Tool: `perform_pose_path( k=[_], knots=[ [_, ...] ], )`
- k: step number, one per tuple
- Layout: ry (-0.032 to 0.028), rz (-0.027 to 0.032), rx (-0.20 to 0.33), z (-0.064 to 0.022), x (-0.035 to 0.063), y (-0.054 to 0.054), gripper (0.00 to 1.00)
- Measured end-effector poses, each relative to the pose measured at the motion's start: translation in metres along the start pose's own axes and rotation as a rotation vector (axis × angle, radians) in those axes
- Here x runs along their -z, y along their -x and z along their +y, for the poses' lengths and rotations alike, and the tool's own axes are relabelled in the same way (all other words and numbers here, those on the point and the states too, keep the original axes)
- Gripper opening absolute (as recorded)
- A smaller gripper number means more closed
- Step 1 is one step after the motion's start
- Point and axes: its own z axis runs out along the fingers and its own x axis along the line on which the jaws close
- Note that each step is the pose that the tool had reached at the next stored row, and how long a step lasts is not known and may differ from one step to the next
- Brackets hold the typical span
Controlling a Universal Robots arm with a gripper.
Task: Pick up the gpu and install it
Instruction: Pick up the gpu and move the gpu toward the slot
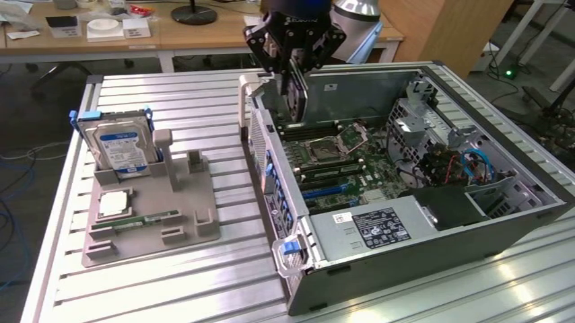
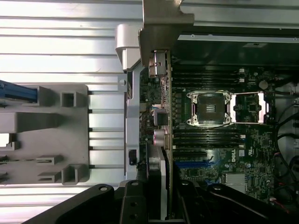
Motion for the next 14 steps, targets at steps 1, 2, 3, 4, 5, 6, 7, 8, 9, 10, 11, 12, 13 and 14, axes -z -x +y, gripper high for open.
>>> perform_pose_path(
  k=[1,2,3,4,5,6,7,8,9,10,11,12,13,14],
  knots=[
    [0.0,0.0,0.0,0.0,0.0,0.0006,0.28],
    [0.0,0.0001,0.0,0.0,0.0,0.0011,0.28],
    [0.0,0.0001,0.0,0.0,0.0,0.0016,0.28],
    [0.0,0.0,0.0,0.0,-0.0001,0.0022,0.28],
    [0.0,0.0001,0.0,0.0001,-0.0001,0.0028,0.28],
    [0.0,0.0001,0.0,0.0001,-0.0001,0.0033,0.28],
    [0.0,0.0,0.0,0.0001,-0.0001,0.0039,0.28],
    [0.0001,0.0,0.0,0.0001,-0.0002,0.0045,0.28],
    [0.0001,0.0001,0.0,0.0001,-0.0002,0.005,0.28],
    [0.0,0.0001,0.0,0.0001,-0.0002,0.0057,0.28],
    [0.0001,0.0,0.0,0.0001,-0.0002,0.0062,0.28],
    [0.0001,0.0001,0.0,0.0001,-0.0002,0.0068,0.28],
    [0.0,0.0,0.0,0.0001,-0.0002,0.0074,0.28],
    [0.0001,0.0,0.0,0.0001,-0.0003,0.008,0.28]
  ],
)
